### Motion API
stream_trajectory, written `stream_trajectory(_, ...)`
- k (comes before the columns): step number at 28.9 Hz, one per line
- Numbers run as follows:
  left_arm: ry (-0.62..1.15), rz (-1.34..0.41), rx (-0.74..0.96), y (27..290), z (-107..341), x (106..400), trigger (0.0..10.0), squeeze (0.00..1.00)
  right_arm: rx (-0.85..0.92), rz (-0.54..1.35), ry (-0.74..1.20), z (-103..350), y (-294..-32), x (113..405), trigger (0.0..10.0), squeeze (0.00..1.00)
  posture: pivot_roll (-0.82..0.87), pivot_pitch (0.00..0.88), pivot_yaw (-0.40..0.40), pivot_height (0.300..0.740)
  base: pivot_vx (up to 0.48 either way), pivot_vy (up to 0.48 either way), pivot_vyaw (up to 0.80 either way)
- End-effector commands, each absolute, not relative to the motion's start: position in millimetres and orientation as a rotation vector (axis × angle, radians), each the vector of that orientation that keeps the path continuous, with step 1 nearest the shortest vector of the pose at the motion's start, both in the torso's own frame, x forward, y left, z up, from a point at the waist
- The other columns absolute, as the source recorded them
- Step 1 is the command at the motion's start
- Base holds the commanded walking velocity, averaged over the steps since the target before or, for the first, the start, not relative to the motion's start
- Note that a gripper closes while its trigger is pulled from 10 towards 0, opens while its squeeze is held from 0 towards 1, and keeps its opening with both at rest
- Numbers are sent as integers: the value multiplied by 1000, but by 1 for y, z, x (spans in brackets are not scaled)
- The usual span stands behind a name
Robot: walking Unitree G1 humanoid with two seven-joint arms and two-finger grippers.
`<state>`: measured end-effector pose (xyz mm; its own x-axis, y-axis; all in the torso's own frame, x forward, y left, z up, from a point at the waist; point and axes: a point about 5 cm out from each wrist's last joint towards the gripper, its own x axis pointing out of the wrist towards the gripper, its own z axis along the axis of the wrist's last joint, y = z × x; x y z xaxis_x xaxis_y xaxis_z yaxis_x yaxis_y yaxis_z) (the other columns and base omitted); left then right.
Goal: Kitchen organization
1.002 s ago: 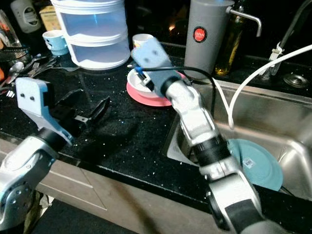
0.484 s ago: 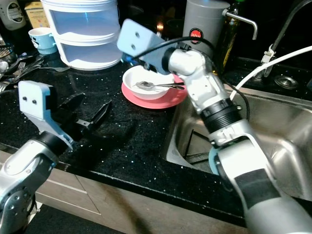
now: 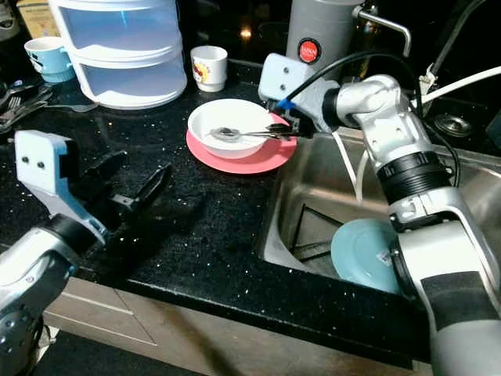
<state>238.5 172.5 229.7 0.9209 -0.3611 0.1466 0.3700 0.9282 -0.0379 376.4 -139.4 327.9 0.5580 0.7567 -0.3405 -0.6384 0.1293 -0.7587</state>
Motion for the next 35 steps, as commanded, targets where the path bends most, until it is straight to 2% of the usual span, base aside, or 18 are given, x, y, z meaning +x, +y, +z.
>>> stream_trajectory(1, -137, -395, -57, 170, 232, 236, 10000, 0, -1028, 1031, -87, 318, -151, 374, 10000, 0, 105, 47, -67, 740, 0, 0, 0)
stream_trajectory(11, -132, -402, -56, 169, 233, 236, 10000, 0, -1097, 1002, 33, 291, -167, 372, 10000, 0, 105, 51, -60, 740, 0, 0, 0)
stream_trajectory(21, -138, -407, -70, 166, 234, 238, 10000, 0, -1174, 855, -78, 304, -162, 378, 10000, 0, 98, 52, -59, 740, 0, 0, 0)
stream_trajectory(27, -138, -408, -63, 166, 234, 238, 10000, 0, -1281, 843, -55, 289, -157, 379, 10000, 0, 94, 51, -61, 740, 0, 0, 0)
stream_trajectory(33, -140, -401, -60, 168, 234, 239, 10000, 0, -1289, 854, -76, 283, -153, 377, 10000, 0, 92, 48, -59, 740, 0, 0, 0)
stream_trajectory(34, -138, -401, -57, 168, 234, 239, 10000, 0, -1292, 854, -88, 282, -151, 377, 8627, 0, 90, 47, -58, 740, 0, 0, 0)
stream_trajectory(35, -137, -401, -56, 168, 234, 239, 10000, 0, -1294, 853, -92, 282, -150, 377, 8627, 0, 90, 47, -58, 740, 0, 0, 0)
